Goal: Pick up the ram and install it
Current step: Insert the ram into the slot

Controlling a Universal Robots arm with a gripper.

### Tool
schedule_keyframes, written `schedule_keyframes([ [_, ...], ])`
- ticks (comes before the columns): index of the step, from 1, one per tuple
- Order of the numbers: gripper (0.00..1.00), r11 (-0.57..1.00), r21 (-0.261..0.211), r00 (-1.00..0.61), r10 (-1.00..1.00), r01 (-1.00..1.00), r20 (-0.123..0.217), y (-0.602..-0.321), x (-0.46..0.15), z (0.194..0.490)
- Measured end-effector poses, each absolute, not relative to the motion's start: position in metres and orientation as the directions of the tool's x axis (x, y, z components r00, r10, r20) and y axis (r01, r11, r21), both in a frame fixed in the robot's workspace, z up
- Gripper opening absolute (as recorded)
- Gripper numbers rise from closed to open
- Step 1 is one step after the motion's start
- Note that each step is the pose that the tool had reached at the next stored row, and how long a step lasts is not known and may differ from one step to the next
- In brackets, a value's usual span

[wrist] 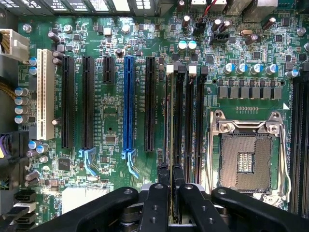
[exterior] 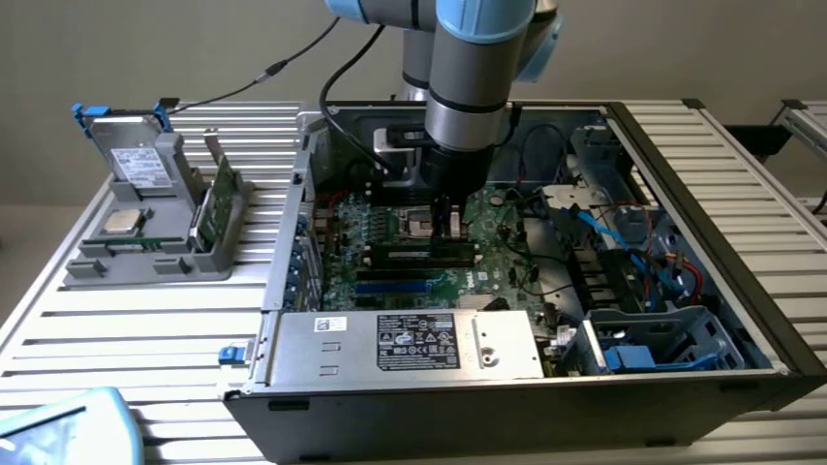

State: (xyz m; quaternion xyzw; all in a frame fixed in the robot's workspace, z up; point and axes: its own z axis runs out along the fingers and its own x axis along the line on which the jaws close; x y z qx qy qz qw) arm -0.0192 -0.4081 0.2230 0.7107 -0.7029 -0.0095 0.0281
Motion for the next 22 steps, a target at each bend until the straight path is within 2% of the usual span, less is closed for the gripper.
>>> schedule_keyframes([
  [22,0.14,-0.011,0.053,0.012,-1.0,-0.999,0.026,-0.408,-0.0182,0.2218],
])
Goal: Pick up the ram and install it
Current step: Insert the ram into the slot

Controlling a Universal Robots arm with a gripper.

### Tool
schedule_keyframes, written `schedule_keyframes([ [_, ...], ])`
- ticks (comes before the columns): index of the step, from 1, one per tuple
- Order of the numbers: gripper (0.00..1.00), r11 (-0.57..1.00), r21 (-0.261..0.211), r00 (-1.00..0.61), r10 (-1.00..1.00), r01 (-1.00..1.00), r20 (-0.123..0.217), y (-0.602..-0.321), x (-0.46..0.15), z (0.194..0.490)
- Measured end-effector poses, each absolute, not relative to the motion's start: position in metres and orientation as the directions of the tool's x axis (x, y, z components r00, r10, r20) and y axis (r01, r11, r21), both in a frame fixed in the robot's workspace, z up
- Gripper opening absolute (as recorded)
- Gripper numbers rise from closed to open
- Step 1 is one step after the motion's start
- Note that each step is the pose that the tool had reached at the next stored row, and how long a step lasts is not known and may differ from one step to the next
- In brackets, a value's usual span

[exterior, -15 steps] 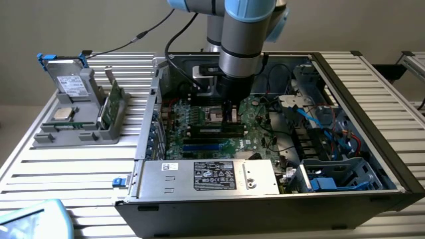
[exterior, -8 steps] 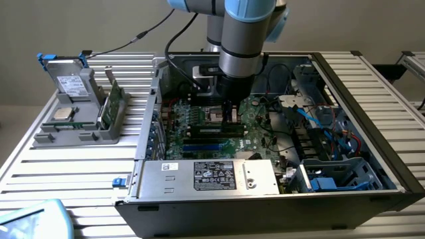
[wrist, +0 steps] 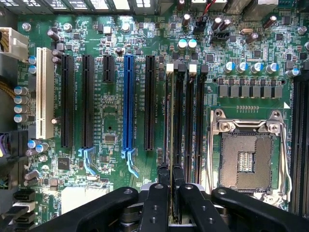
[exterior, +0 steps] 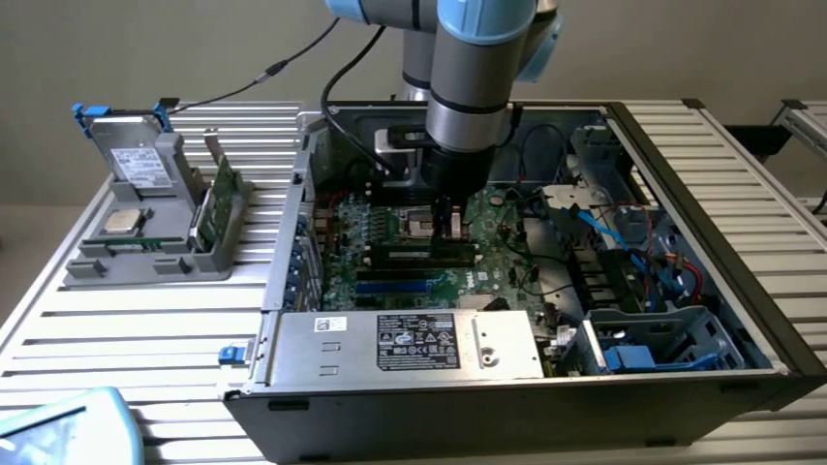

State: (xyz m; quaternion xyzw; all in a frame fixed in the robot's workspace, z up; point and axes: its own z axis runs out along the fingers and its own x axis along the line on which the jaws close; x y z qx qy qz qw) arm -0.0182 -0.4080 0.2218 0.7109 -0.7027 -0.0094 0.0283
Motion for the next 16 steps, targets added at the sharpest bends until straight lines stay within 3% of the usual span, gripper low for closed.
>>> schedule_keyframes([
  [16,0.14,-0.011,0.054,0.012,-1.0,-0.998,0.026,-0.408,-0.0182,0.2211],
])
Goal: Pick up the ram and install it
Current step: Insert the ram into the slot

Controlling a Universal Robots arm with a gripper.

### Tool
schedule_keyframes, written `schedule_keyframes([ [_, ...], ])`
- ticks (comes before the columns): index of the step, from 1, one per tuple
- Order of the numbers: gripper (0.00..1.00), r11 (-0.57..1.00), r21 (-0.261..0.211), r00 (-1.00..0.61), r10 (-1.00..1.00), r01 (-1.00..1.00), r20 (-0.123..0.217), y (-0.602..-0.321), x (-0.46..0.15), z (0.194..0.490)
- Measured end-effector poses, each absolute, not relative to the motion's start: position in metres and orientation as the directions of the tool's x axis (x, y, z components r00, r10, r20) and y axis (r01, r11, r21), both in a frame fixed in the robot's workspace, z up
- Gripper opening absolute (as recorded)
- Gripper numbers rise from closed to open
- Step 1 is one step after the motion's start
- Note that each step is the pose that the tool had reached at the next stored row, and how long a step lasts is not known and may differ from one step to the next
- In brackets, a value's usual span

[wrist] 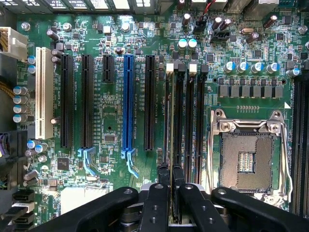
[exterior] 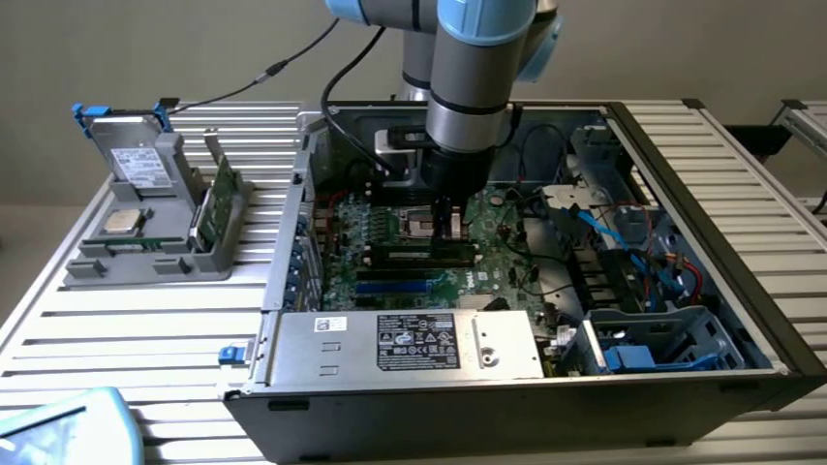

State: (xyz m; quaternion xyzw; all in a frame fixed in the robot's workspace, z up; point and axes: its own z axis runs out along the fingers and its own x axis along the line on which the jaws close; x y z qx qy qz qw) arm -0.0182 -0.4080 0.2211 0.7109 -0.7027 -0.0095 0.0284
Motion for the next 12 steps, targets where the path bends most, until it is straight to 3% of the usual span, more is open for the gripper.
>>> schedule_keyframes([
  [12,0.14,-0.01,0.054,0.011,-1.0,-0.998,0.026,-0.4079,-0.0183,0.2204],
])
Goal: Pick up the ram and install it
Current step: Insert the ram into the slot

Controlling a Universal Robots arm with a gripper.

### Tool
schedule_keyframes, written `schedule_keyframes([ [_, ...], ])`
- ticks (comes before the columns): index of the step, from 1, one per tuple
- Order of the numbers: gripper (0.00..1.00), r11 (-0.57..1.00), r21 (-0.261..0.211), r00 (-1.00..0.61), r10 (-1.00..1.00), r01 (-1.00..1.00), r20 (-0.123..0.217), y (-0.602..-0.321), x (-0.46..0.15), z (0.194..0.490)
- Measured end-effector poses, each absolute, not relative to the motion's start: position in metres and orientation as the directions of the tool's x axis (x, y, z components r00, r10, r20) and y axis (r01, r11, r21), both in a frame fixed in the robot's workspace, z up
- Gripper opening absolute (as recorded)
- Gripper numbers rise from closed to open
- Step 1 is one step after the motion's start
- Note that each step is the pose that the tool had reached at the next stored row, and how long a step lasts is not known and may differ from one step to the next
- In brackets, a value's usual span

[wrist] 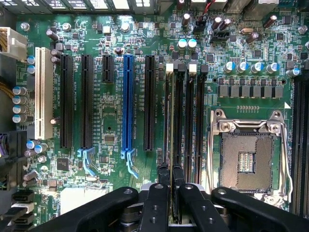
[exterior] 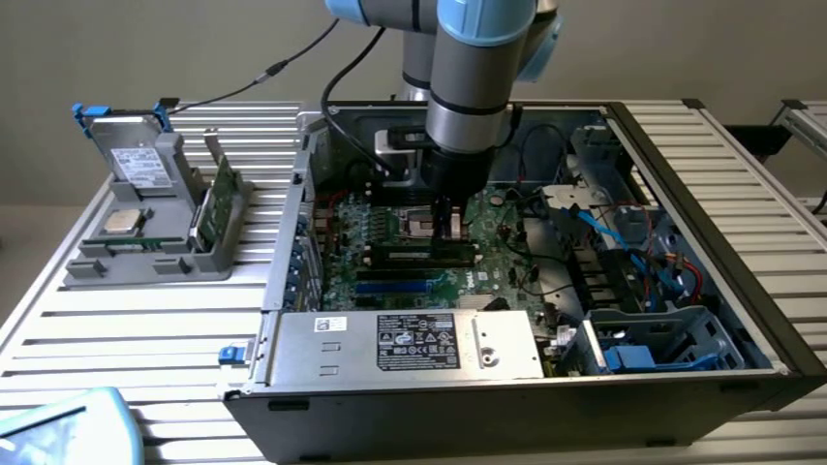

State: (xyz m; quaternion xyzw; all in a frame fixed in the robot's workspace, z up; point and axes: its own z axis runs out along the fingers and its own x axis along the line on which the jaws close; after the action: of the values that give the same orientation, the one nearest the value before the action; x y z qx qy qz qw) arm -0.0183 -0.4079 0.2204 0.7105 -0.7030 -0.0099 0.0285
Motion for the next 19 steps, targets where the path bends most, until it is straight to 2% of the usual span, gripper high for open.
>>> schedule_keyframes([
  [19,0.14,-0.01,0.054,0.011,-1.0,-0.999,0.026,-0.4079,-0.0194,0.2158],
])
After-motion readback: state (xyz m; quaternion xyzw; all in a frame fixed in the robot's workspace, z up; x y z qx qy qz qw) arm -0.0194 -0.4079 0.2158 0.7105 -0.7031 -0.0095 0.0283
